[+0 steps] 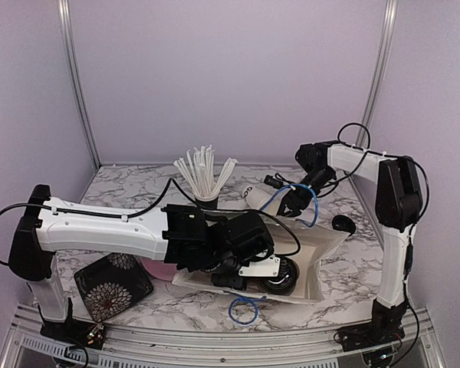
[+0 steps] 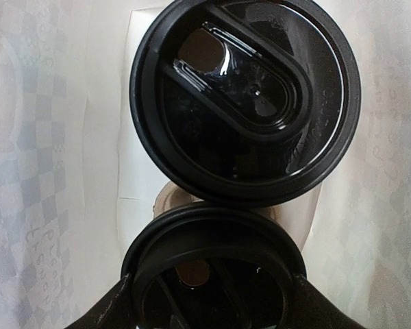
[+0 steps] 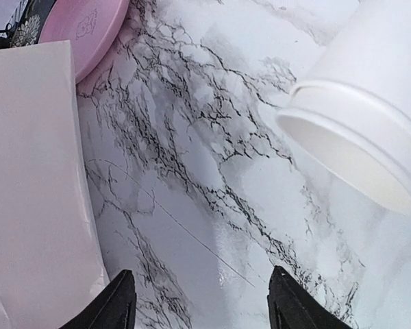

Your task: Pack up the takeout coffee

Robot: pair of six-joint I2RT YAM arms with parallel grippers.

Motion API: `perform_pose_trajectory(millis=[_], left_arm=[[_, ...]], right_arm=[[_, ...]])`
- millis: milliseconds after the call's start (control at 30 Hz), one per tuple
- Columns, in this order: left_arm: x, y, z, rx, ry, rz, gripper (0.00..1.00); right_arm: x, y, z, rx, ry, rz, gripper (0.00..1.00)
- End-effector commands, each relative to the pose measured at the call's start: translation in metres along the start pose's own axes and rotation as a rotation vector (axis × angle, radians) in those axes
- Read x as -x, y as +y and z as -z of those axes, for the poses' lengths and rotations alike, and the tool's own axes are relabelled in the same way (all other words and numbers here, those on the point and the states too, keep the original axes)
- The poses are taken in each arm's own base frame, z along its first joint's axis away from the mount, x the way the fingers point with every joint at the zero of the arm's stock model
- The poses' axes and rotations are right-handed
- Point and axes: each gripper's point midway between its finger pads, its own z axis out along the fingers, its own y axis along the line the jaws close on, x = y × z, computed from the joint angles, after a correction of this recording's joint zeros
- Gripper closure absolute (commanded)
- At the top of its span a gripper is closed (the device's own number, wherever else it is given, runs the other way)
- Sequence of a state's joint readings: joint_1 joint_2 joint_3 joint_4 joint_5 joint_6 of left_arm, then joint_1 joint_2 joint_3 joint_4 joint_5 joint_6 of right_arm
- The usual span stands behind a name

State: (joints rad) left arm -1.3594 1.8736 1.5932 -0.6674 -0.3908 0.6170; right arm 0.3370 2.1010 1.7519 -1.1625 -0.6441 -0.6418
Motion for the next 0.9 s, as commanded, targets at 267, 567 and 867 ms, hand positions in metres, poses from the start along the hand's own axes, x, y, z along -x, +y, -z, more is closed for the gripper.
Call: perform_pose_trajectory(millis=[267, 567, 867], left_arm=[[-0.001, 0.001, -0.015, -0.216, 0.020, 0.175, 0.47], [-0.002, -0.009, -0.007, -0.306, 0.049, 0.288, 0.49], [-0.019, -0.037, 0.027, -0.449, 0.123, 0.475, 0.56]], right_arm=[[-0.007, 0.004, 0.010, 0.003, -0.014, 0.028, 0.37], [-0.021, 0.009, 0.008, 0.034, -0.011, 0.037, 0.38], [-0.015, 0.016, 0.003, 0.089, -0.064, 0.029, 0.39]])
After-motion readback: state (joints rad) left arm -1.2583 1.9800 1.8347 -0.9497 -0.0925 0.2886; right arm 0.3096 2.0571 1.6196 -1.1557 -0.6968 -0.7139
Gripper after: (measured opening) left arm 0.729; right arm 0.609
